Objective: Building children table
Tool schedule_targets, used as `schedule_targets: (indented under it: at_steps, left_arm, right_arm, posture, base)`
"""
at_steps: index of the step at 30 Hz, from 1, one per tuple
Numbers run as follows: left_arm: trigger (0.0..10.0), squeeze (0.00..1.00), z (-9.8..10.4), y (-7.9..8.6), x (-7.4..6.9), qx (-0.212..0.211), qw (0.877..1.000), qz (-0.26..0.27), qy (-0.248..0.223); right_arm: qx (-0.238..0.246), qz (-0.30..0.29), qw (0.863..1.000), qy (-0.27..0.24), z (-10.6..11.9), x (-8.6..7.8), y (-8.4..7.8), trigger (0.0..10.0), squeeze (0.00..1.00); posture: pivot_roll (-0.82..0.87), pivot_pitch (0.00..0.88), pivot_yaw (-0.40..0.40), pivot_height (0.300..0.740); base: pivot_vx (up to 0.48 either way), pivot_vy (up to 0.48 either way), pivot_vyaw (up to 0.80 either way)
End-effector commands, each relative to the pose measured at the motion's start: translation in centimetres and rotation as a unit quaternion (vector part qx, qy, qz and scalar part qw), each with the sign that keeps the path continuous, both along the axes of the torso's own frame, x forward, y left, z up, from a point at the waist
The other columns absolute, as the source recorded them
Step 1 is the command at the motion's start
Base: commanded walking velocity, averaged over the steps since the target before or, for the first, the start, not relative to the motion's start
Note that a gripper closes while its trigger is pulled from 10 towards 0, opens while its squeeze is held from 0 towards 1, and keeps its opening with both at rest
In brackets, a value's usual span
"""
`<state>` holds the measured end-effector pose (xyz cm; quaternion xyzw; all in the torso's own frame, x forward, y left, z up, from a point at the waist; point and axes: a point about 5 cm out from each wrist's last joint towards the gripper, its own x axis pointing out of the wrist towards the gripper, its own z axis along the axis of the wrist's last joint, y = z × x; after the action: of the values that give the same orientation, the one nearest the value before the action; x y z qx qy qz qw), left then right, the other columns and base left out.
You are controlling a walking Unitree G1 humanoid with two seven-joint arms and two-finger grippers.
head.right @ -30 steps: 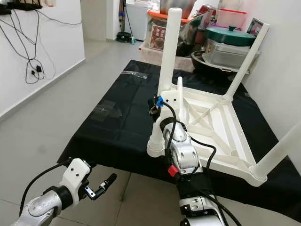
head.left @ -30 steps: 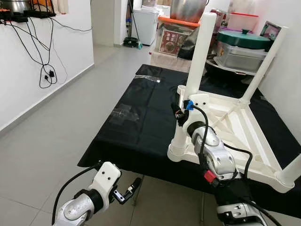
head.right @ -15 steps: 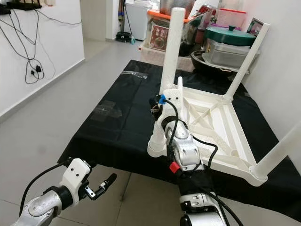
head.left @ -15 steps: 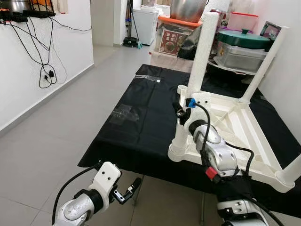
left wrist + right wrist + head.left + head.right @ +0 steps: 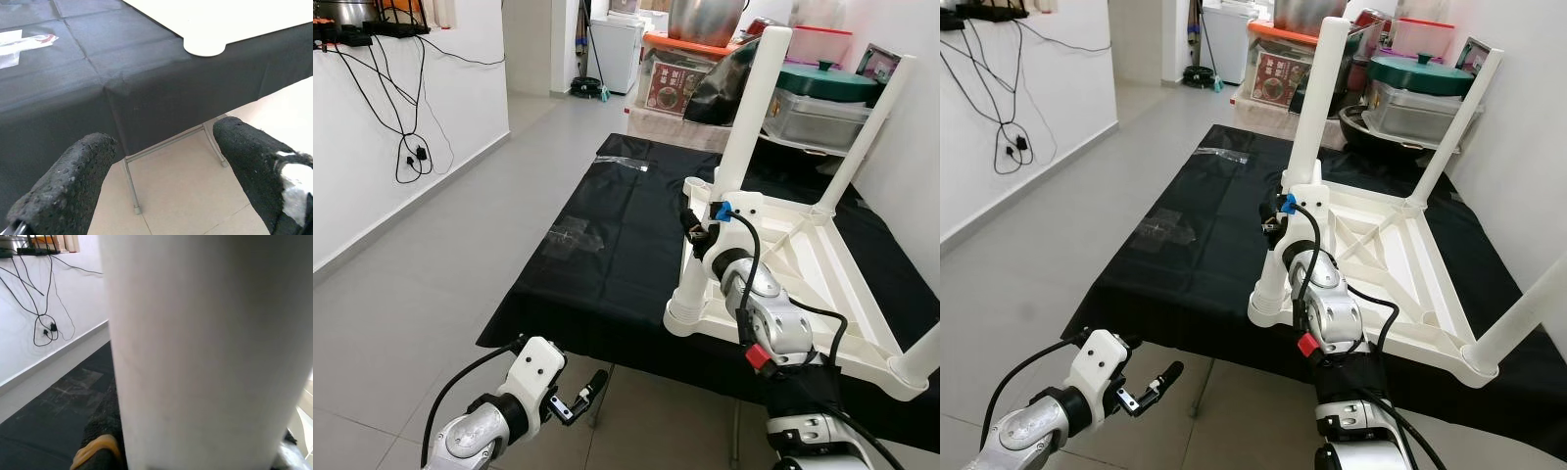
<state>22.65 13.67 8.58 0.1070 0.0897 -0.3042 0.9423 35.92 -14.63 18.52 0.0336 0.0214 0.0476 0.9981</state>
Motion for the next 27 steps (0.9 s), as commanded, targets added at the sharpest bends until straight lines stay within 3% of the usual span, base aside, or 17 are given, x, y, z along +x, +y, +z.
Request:
schedule_targets:
  at_steps: [1,27]
  left_arm:
    - [10.0,0.00,-0.3,-0.2,-0.1,0.001,1.000,-0.006,0.005]
    - [10.0,0.00,-0.3,-0.3,0.1,0.001,1.000,-0.009,0.004]
  right_arm:
    - [-0.003,-0.024,0.998,0.064,-2.8,-0.4,-1.0,10.0,0.00]
    - [0.011,-0.020,1.000,0.013,-1.3,-0.8,-0.5,10.0,0.00]
  posture:
    - [0.05,0.000,-0.121,0.740]
    - [0.05,0.000,-0.117,0.740]
  base:
    - [0.000,0.000,0.00]
    - [0.000,0.000,0.00]
